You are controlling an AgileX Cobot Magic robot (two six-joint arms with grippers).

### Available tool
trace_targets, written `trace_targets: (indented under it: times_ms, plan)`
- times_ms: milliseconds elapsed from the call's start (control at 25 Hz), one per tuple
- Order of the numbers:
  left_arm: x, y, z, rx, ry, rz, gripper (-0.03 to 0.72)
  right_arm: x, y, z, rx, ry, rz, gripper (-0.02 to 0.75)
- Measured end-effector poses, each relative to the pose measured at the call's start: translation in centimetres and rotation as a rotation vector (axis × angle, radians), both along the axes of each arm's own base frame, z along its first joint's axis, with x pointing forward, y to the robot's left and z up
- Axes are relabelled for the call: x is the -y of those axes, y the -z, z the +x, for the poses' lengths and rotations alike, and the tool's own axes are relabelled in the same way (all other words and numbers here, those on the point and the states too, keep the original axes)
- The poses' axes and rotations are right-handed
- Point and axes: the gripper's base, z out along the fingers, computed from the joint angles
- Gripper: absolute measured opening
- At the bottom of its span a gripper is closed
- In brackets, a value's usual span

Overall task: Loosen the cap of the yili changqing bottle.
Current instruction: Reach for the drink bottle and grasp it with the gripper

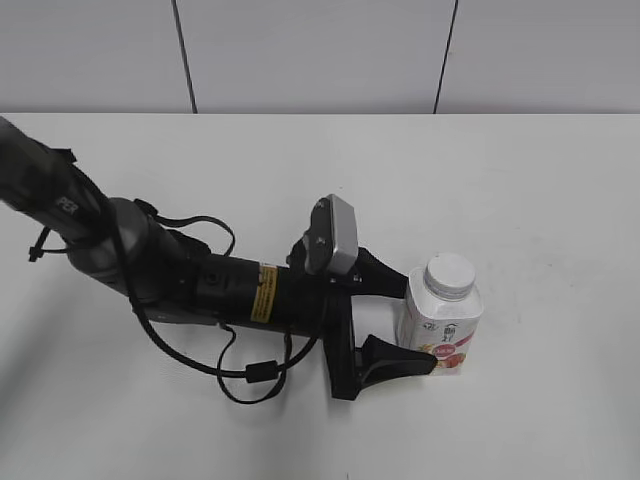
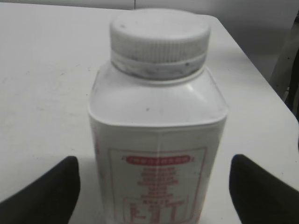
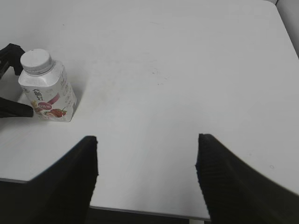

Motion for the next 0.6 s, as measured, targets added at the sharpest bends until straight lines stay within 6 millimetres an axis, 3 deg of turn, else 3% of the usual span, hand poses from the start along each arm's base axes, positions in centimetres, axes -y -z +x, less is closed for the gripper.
trace_targets:
  times_ms: [600]
  plan:
    - [2.0,0.8,0.1,0.008,0.008,-0.015,0.594,0.0,0.0,0.0,0.0,0.0,0.0,0.526]
